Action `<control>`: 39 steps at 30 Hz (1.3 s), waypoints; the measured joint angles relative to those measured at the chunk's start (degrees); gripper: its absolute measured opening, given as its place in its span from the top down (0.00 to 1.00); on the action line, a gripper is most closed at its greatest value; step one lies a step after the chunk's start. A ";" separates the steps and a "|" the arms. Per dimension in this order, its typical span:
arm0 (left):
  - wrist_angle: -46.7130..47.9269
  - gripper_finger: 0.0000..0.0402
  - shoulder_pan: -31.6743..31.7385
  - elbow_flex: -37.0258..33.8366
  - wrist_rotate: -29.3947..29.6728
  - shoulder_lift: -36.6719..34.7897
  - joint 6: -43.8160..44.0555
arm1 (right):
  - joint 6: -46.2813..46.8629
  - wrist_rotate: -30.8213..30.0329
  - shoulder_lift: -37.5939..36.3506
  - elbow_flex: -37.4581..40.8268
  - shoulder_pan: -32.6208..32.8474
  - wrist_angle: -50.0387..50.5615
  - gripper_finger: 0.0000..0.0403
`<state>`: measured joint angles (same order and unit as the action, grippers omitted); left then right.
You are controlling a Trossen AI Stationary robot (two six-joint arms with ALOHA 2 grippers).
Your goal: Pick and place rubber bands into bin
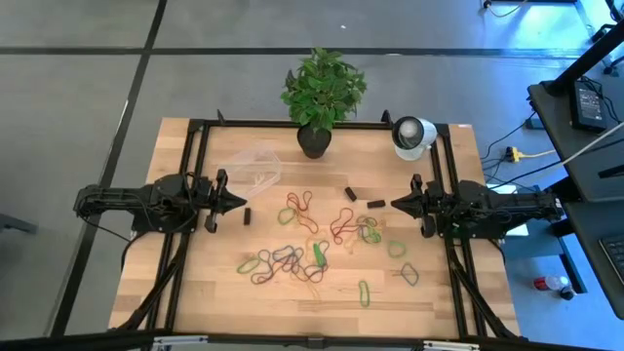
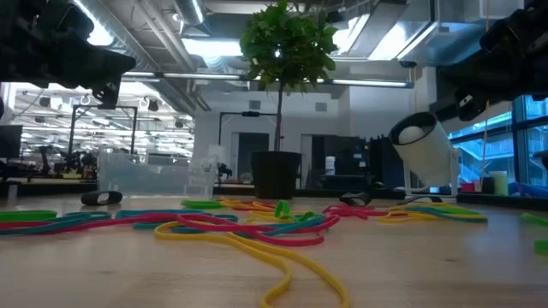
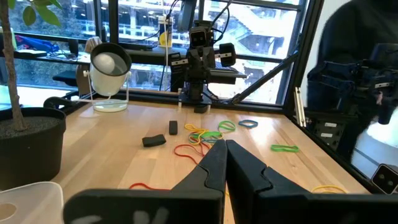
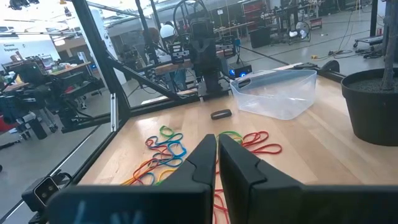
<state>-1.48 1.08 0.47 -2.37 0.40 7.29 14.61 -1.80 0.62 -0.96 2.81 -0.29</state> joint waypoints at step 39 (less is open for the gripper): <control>-0.02 1.00 -0.01 0.00 -0.01 0.02 0.00 | 3.50 -21.58 69.49 -54.85 -1.46 31.87 0.89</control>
<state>-1.50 1.07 0.47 -2.39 0.42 7.29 18.12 -23.38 70.11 -55.81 1.34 31.58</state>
